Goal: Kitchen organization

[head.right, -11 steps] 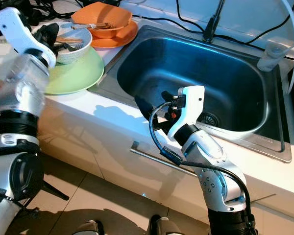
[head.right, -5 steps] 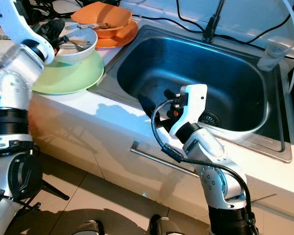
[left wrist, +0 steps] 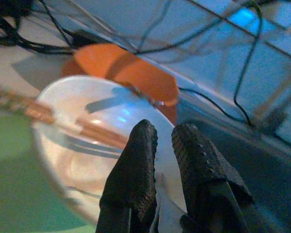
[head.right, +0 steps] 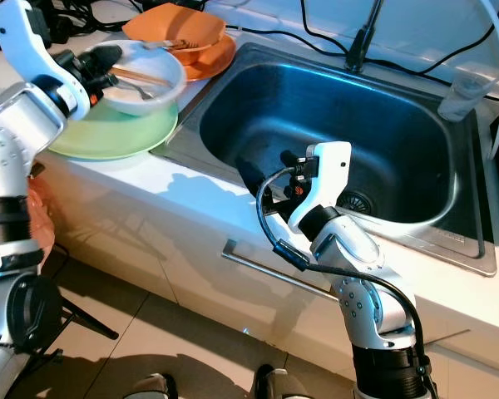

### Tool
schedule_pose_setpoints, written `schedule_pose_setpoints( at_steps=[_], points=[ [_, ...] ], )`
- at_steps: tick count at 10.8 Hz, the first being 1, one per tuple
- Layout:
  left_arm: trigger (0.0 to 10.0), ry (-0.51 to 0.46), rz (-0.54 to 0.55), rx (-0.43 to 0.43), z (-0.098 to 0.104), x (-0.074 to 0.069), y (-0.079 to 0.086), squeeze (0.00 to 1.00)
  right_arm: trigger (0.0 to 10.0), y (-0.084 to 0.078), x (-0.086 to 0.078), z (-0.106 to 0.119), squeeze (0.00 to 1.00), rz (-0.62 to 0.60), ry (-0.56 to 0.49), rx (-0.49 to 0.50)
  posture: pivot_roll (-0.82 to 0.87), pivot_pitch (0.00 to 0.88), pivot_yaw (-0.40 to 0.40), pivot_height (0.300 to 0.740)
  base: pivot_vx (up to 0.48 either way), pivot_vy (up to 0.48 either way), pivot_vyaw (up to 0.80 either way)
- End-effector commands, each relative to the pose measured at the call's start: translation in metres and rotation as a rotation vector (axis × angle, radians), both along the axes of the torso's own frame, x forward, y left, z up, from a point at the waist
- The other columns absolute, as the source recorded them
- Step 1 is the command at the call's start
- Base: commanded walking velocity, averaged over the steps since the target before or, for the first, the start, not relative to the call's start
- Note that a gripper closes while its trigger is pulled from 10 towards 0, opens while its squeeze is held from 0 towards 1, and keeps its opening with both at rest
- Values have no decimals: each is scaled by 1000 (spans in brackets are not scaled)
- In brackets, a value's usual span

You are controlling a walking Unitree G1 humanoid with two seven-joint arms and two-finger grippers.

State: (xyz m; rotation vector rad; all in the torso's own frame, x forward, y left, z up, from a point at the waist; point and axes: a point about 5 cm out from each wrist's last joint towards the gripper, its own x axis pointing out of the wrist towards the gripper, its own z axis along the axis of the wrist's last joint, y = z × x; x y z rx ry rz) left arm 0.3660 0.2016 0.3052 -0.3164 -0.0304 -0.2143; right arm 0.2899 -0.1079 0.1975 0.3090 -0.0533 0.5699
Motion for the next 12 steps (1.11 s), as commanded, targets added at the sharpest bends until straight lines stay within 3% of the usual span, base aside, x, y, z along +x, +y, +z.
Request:
schedule_pose_setpoints(
  at_steps=[1, 8, 11, 12],
  points=[
    [0, 57, -65, 31, -11, -4, -5, 0, 10000, -3, 2, 2, 1000, -7, -20, 3, -92, 133, -48, 740, 0, 0, 0],
    [0, 72, -23, 59, -10, -9, 11, 0, 10000, -5, 4, 0, 1000, -18, -20, 5, -86, 132, -50, 740, 0, 0, 0],
    [0, 71, 84, 52, -15, -7, 27, 0, 10000, -5, 5, -1, 1000, -19, -19, 6, -84, 133, -51, 740, 0, 0, 0],
    [0, 80, 174, 30, -23, -6, 37, 0, 10000, -6, 4, -2, 1000, -23, -18, 4, -86, 133, -52, 740, 0, 0, 0]
  ],
)
